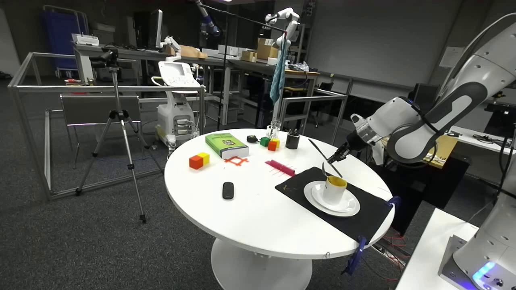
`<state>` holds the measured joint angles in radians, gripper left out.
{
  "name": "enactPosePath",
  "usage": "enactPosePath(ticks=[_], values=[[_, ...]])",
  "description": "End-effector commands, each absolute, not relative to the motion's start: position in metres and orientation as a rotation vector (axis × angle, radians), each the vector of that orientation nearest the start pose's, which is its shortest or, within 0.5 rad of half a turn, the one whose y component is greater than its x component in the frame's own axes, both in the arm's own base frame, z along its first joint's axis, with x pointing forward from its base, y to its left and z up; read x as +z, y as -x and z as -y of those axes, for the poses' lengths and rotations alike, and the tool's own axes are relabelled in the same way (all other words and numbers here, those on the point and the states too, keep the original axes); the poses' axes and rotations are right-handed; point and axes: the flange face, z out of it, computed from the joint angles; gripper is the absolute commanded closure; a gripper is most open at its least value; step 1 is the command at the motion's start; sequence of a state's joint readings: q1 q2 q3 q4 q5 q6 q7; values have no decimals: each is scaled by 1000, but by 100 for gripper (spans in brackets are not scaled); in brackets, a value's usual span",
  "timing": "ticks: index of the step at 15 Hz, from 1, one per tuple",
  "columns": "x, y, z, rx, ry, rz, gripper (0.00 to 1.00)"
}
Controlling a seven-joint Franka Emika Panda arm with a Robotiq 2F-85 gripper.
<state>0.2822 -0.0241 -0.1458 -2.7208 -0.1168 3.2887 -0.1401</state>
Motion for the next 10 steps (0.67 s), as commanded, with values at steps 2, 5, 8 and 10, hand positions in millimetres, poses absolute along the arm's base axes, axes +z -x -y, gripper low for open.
enactPosePath(ticks=[2, 5, 8, 10], values=[[298, -398, -84, -926, 2910, 710, 96], [297, -414, -95, -914, 2903, 761, 96], [298, -415, -94, -920, 2900, 772, 96], [299, -417, -87, -926, 2903, 778, 96]])
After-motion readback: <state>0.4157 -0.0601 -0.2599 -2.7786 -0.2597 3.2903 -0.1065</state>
